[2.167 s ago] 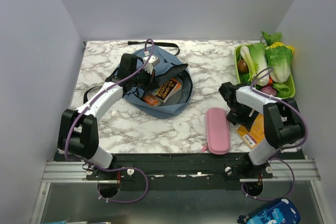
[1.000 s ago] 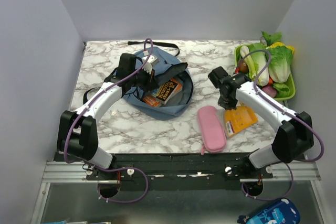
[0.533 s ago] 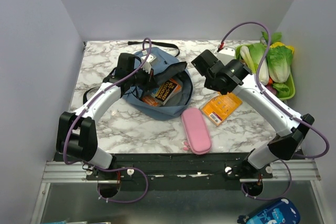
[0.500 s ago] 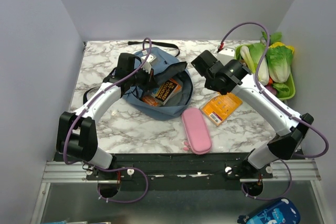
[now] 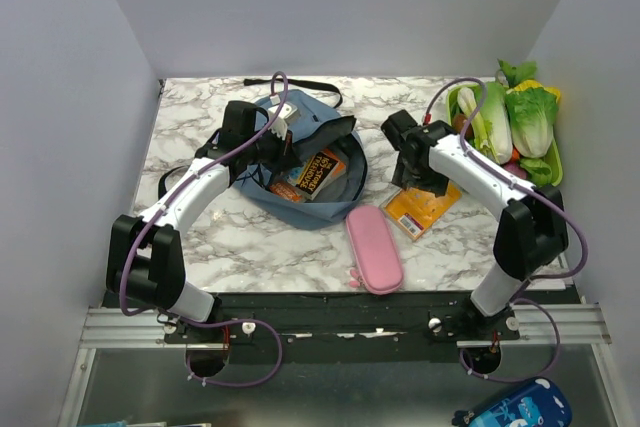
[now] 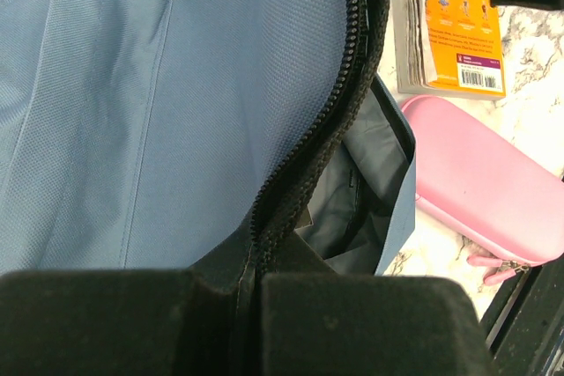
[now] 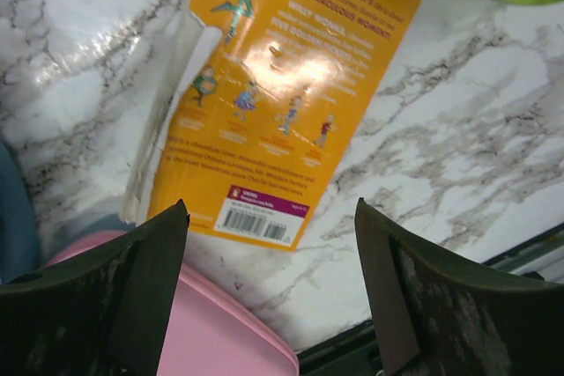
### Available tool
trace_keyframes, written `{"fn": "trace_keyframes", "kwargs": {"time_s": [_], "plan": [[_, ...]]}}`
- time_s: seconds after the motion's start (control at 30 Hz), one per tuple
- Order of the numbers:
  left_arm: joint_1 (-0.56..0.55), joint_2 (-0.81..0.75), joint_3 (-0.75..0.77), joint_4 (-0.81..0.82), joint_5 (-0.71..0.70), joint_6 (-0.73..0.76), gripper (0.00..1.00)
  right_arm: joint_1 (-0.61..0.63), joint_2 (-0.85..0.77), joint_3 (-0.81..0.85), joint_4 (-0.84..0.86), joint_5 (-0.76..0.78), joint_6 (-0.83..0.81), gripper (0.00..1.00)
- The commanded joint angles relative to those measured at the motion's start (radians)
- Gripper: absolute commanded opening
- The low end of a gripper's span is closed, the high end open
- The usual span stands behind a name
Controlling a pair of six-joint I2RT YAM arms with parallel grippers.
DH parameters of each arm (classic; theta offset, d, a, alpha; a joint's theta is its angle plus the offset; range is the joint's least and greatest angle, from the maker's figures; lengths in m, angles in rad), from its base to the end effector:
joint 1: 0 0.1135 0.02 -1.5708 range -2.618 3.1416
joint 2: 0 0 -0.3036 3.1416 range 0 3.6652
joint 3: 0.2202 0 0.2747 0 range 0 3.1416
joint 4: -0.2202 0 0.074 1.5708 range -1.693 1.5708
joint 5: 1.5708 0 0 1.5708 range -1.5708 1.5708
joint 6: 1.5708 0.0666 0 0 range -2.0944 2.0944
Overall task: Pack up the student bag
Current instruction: Pick up the book from the center of the board.
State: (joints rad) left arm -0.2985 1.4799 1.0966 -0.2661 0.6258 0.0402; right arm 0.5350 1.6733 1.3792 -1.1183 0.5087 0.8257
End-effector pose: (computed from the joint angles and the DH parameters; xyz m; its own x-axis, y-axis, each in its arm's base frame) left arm 0.3378 -0.1448 0.2939 -0.5500 0.2033 -0.8100 0.7069 0.6298 -0.3219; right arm 0.3141 0.1484 0.2647 -0.8547 0.2397 -0.4605 0.3673 0.9060 -0.2102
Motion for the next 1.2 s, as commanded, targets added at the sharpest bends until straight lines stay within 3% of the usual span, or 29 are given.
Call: {"fn": "trace_keyframes", "kwargs": {"time_s": [0.0,0.3,0.6,0.7,0.8,0.83,0.9,0.93,0.97,1.17], "plan": [[0.001,-0.041,-0.006,0.033,0.043,-0.008,0.00,-0.024,0.101,0.067,0.121,-0.090,-0.076,0.85],[0.001,-0.043,-0.001,0.028,0.041,-0.006,0.00,-0.041,0.290,0.178,0.066,-0.085,-0.040,0.86],[0.002,-0.030,0.019,0.013,0.038,0.001,0.00,-0.061,0.370,0.110,0.098,-0.151,0.000,0.76],[0.002,-0.032,0.020,0.011,0.032,0.003,0.00,-0.061,0.402,0.101,0.106,-0.164,0.010,0.68],[0.002,-0.032,0.023,0.008,0.032,0.000,0.00,-0.061,0.424,0.093,0.117,-0.173,0.020,0.53],[0.002,-0.032,0.025,0.008,0.029,0.001,0.00,-0.061,0.427,0.092,0.126,-0.176,0.021,0.42],[0.002,-0.033,0.031,0.001,0.029,0.006,0.00,-0.061,0.434,0.071,0.143,-0.191,0.030,0.28],[0.002,-0.033,0.034,-0.005,0.028,0.009,0.00,-0.061,0.437,0.064,0.161,-0.194,0.032,0.10],[0.002,-0.033,0.039,-0.007,0.025,0.013,0.00,-0.061,0.442,0.060,0.169,-0.206,0.036,0.02],[0.006,-0.035,0.060,-0.035,0.014,0.029,0.00,-0.061,0.421,0.027,0.193,-0.190,0.050,0.01]]}}
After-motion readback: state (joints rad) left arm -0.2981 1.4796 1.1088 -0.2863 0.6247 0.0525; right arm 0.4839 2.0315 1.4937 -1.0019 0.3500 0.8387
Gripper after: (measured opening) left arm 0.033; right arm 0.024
